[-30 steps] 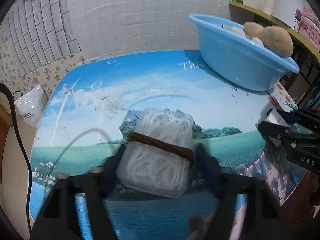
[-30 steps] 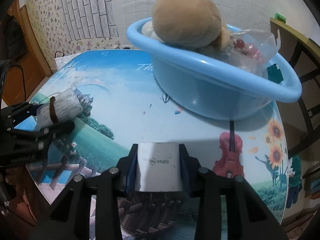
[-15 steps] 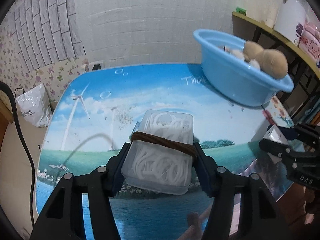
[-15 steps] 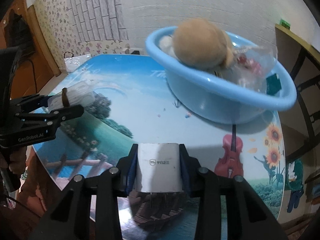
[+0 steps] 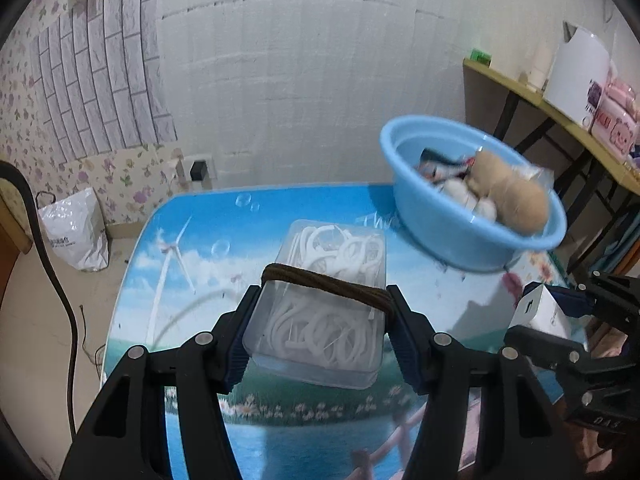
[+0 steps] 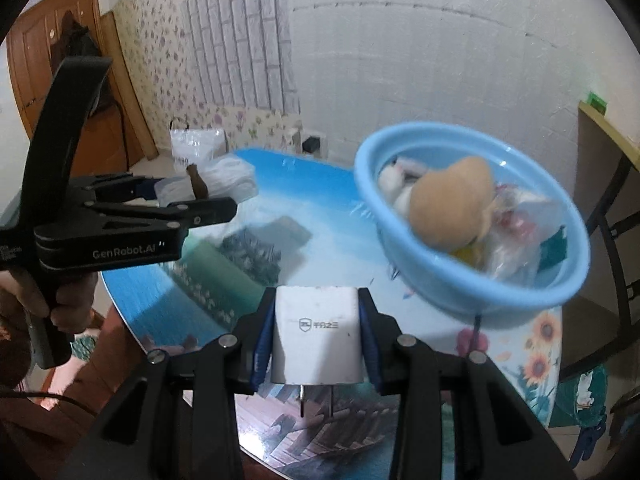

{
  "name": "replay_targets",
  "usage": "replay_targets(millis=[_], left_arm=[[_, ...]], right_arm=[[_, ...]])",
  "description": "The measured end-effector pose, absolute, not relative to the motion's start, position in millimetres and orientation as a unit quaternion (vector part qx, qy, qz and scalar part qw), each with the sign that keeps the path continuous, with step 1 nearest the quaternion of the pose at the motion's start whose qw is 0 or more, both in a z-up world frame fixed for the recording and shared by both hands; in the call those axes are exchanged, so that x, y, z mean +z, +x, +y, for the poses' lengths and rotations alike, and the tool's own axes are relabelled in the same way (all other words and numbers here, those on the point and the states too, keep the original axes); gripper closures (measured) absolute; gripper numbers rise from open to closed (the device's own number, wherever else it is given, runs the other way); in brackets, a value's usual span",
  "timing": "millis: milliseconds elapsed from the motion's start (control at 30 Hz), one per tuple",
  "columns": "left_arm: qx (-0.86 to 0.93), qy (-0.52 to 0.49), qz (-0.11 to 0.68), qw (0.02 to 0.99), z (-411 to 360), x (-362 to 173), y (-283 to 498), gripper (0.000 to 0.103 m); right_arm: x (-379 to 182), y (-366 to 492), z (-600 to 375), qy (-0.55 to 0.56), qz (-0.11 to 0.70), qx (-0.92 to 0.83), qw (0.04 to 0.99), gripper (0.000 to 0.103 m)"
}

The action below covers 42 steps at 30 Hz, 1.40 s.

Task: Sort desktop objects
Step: 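Carry the cable box and charger plug over the blue basin with both tools, then open both tools to drop the cable box and charger into the basin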

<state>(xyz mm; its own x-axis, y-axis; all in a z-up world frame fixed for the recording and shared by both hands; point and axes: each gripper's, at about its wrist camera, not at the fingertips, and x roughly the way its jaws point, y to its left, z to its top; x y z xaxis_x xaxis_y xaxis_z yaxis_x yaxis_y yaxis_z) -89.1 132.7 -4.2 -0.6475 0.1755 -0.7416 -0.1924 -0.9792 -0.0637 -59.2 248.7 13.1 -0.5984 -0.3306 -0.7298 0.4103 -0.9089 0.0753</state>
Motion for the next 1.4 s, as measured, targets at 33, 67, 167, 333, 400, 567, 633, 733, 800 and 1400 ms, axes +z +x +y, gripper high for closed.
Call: replay_targets(millis=[33,67,167,333,400,567,633,733,800,1400], left_arm=[[0.909,-0.404,0.011,0.104,134,0,-90,0.044],[0.910,-0.400,0.012,0.106,136,4,-91,0.044],[0.914,-0.388,0.017,0.117,144,16,-95,0.044],[0.916,-0.375,0.018,0.138,161,32,-106,0.044],[0.918,-0.369,0.021,0.145,169,36,-113,0.044],[0.916,-0.363,0.034,0.169,196,43,-133,0.044],[0.914,-0.362,0.039,0.177,205,43,-138,0.044],[0.912,-0.363,0.048,0.187,220,41,-151,0.044],[0.909,-0.366,0.054,0.194,229,39,-161,0.044],[0.893,-0.389,0.089,0.208,274,10,-207,0.040]], right_arm=[[19,-61,252,0.392,0.046,-0.895,0.205,0.066],[25,-62,257,0.387,0.041,-0.898,0.204,0.066],[44,-65,272,0.367,0.026,-0.909,0.197,0.066],[58,-77,304,0.348,0.016,-0.924,0.157,0.066],[58,-84,319,0.350,0.007,-0.926,0.144,0.066],[62,-100,345,0.348,0.001,-0.930,0.117,0.066],[64,-113,351,0.346,0.001,-0.932,0.112,0.066],[64,-134,358,0.348,-0.004,-0.932,0.101,0.066],[62,-152,363,0.351,-0.006,-0.932,0.094,0.066],[17,-197,381,0.396,-0.032,-0.914,0.080,0.049]])
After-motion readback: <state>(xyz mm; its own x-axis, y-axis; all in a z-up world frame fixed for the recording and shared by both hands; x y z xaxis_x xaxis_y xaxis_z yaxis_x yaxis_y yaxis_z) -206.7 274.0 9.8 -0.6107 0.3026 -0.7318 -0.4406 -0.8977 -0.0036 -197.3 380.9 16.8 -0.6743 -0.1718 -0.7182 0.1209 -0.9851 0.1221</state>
